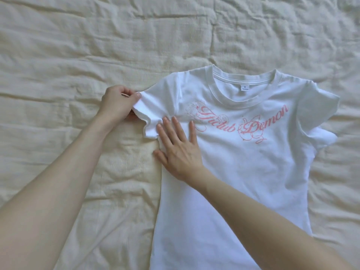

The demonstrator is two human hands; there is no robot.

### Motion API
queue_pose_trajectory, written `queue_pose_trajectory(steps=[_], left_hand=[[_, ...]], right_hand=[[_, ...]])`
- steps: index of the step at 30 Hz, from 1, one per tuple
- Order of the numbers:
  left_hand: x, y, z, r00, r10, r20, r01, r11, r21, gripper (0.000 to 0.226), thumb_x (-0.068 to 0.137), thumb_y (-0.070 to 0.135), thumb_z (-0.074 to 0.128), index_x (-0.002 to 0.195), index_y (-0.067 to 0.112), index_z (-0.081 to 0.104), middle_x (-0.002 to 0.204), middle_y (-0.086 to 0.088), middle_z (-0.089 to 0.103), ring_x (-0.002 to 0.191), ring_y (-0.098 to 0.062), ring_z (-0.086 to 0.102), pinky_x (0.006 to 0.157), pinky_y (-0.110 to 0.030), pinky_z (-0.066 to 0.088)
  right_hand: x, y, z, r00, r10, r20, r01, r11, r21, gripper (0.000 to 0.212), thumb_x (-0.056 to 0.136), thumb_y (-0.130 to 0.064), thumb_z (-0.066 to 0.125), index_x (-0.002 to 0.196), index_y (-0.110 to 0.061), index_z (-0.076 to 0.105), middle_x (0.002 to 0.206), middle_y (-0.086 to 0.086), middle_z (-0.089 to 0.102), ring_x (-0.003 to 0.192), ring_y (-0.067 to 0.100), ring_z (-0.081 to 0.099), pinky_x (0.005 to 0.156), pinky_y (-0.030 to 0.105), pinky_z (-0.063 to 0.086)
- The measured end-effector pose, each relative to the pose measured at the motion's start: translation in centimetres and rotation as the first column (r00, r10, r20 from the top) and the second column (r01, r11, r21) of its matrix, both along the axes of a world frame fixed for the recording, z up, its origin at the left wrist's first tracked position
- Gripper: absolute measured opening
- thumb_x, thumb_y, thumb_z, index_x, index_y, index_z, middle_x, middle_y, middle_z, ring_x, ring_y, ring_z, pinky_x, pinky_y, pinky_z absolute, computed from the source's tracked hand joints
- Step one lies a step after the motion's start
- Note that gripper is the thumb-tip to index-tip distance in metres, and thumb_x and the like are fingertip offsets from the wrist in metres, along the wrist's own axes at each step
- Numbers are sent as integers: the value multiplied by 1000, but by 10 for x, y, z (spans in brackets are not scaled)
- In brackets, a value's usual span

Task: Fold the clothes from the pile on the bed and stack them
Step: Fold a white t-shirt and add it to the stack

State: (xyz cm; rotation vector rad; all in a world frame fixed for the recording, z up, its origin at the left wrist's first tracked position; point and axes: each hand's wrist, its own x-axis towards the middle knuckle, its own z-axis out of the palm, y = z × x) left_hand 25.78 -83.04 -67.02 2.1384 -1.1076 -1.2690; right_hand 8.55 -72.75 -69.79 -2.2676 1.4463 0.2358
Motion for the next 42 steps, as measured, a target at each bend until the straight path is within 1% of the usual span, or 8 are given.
queue_pose_trajectory(steps=[6, 10, 12, 16, 22, 29, 36, 42], left_hand=[[-55, 17, 45, 989, -134, 68, 146, 961, -236, 3, 88, 19, 62, 89, 17, 60, 75, 4, 60, 77, -27, 65, 72, -45, 56], [-114, 55, 57, 868, -475, -147, 446, 875, -188, 16, 92, 18, 57, 106, 14, 63, 69, 7, 61, 51, -4, 57, 54, -16, 48], [-122, 68, 49, 886, -462, -36, 441, 865, -240, 15, 92, 16, 56, 102, 15, 67, 70, 6, 63, 55, -1, 56, 57, -10, 41], [-97, 72, 23, 974, -54, 220, 114, 956, -271, 14, 91, 12, 56, 99, 6, 65, 87, -6, 62, 84, -24, 59, 74, -26, 40], [-88, 89, -7, 987, -102, 125, 115, 988, -107, 26, 89, 33, 62, 106, 14, 58, 76, 11, 56, 77, -15, 55, 63, -17, 32], [-87, 117, -10, 929, -165, 332, 173, 985, 6, 26, 91, 41, 53, 104, 18, 51, 83, 4, 58, 88, -29, 58, 63, -32, 33], [-90, 136, 5, 682, -308, 663, 515, 847, -136, 42, 86, 19, 59, 127, 8, 54, 124, -16, 56, 112, -38, 54, 86, -47, 46], [-103, 143, 4, 455, -597, 661, 721, 682, 119, 49, 95, 34, 49, 138, 11, 47, 147, -9, 40, 140, -33, 28, 109, -64, 15]], right_hand=[[-41, 7, 32, 769, -348, 536, 344, 932, 112, 41, 92, -6, 43, 132, -6, 51, 146, 13, 41, 133, 26, 41, 110, 35, 27], [-89, 22, 51, 284, -791, 542, 716, 551, 429, 26, 99, -11, 40, 115, -22, 58, 112, -12, 62, 108, 16, 60, 93, 32, 46], [-101, 15, 54, 225, -833, 505, 762, 473, 442, 24, 100, -16, 40, 113, -24, 58, 109, -11, 61, 102, 13, 60, 91, 31, 47], [-91, -30, 55, 484, -706, 517, 751, 638, 170, 28, 96, -16, 49, 122, -10, 58, 117, 3, 57, 112, 21, 53, 95, 32, 40], [-57, -86, 26, 966, -207, 156, 224, 970, -98, 50, 101, -26, 34, 148, -10, 25, 157, 10, 16, 146, 26, 9, 117, 43, 6], [-45, -103, -8, 986, -39, -163, 22, 994, -106, 57, 102, -42, 15, 152, -20, -1, 160, -1, -8, 146, 16, -10, 113, 45, -14], [-61, -58, 10, 998, -57, 11, 58, 988, -146, 53, 102, -33, 26, 151, -18, 14, 160, 4, 5, 147, 23, 1, 114, 47, -11], [-114, 9, 28, 963, -249, 106, 260, 959, -110, 46, 96, -19, 42, 142, -10, 41, 152, 12, 30, 142, 31, 24, 115, 54, 6]])
